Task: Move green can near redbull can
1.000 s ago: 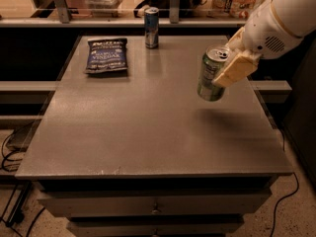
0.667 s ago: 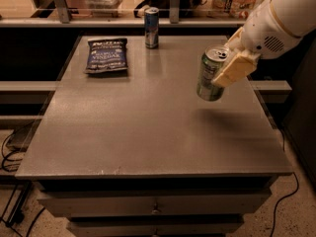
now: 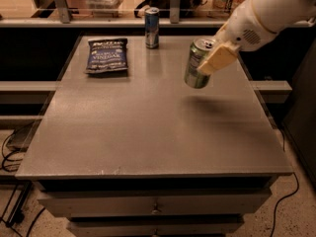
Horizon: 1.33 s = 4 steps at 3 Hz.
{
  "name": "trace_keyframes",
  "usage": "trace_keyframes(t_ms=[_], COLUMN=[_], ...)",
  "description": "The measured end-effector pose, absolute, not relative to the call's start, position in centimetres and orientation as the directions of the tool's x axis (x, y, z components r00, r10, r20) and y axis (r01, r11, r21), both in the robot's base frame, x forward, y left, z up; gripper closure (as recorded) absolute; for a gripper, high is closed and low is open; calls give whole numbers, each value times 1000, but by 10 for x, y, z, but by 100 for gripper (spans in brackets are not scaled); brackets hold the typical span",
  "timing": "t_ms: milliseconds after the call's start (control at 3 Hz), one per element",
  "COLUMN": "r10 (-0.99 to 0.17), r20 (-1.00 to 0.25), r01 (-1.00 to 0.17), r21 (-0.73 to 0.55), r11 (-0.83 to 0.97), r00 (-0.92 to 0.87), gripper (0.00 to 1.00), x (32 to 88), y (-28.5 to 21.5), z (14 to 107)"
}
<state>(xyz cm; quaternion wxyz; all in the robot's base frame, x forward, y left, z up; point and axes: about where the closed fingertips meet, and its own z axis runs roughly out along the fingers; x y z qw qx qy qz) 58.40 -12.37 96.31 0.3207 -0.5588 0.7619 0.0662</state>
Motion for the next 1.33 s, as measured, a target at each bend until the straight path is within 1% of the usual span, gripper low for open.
trace_keyframes(t_ms=[1000,1333], r10=[-761,-717], r20=[-575,-637], r01=[-835,-843], r21=[-228,-190], r11=[501,503], r00=[-300,-284], gripper=[100,100], x=[693,710], y=[-122,-117], z=[945,952])
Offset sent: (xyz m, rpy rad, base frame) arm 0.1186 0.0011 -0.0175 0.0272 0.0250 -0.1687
